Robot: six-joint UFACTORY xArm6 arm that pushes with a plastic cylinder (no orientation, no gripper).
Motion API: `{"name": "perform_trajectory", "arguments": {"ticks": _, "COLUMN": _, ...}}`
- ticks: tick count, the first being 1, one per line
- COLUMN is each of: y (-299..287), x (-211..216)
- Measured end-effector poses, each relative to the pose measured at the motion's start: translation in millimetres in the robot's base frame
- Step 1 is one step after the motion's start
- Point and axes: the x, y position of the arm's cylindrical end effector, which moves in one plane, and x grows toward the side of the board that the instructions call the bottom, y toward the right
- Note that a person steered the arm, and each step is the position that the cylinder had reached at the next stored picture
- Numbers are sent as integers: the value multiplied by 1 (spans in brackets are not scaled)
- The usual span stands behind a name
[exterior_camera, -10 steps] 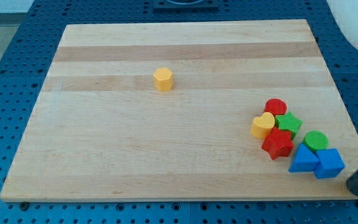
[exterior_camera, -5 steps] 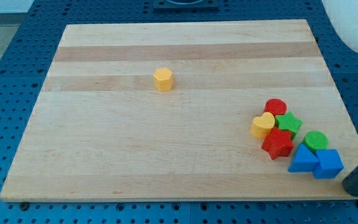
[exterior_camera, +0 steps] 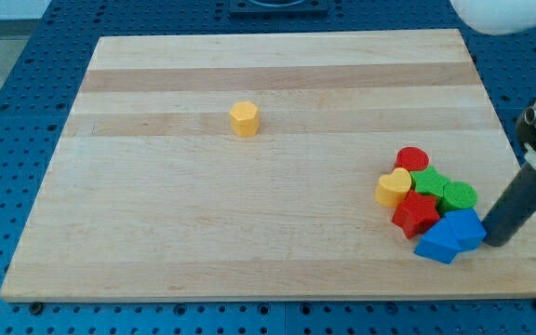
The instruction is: Separate the group of blocks
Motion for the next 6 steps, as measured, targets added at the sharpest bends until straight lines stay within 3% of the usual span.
{"name": "perform_trajectory", "arguments": {"ticks": 3, "y": -31, "x": -21}}
{"name": "perform_trajectory", "arguments": {"ticks": 6, "y": -54, "x": -77}}
